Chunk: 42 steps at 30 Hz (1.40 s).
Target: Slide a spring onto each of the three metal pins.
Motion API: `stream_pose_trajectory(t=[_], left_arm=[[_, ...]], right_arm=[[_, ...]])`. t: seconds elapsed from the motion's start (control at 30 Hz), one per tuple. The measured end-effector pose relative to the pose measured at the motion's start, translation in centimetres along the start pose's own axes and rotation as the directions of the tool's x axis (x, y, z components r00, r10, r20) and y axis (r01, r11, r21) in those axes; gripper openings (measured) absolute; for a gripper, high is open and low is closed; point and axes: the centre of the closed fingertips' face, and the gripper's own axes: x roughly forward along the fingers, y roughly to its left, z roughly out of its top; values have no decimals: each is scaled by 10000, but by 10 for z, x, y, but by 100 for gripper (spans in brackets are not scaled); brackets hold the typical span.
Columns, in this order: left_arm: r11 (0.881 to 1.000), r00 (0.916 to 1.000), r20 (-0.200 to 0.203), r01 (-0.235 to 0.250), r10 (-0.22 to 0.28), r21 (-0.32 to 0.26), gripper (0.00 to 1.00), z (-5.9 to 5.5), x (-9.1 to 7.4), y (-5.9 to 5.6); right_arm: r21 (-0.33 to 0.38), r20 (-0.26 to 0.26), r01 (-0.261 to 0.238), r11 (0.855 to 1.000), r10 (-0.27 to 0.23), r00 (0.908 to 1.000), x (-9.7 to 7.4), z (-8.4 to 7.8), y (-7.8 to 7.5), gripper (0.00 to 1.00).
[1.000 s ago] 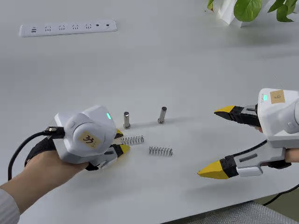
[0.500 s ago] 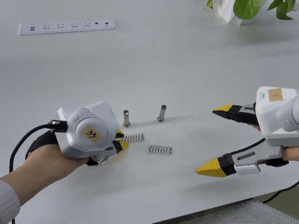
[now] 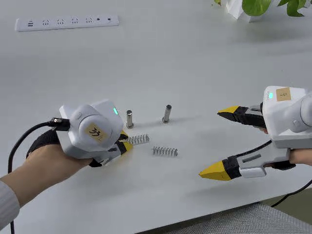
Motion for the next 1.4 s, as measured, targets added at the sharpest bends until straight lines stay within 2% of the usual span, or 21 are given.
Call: stream_pose_trajectory(t=[0.23,0.37,0.73,0.9,1.07,1.17,1.27,1.4], left_arm=[[9978,9993,364,-50,74,-656,8,0,-4,-1],[9965,9985,525,-85,129,-831,8,-2,-10,-3],[9954,9958,905,-67,154,-956,8,-3,-28,-9],[9953,9928,1190,-39,154,-963,8,1,-39,-12],[9954,9890,1471,15,127,-957,8,5,-47,-16],[9956,9840,1777,250,-87,-898,8,7,-50,-23],[9970,9852,1705,295,-169,-719,8,2,-51,-28],[9965,9809,1914,475,-335,-690,8,1,-55,-34]], right_arm=[[3,14,-9,10000,9,10000,0,3,3,93],[-55,-33,-76,10000,76,10000,1,5,7,93],[-480,-53,-185,9987,182,9998,1,20,12,91],[-751,-20,-267,9968,266,9996,3,30,15,88],[-1062,42,-417,9935,424,9991,7,40,21,83],[-1180,103,-630,9910,646,9979,8,48,29,74],[-1409,130,-845,9864,872,9961,14,49,32,67],[-1644,42,-1125,9800,1148,9934,22,56,42,60]])
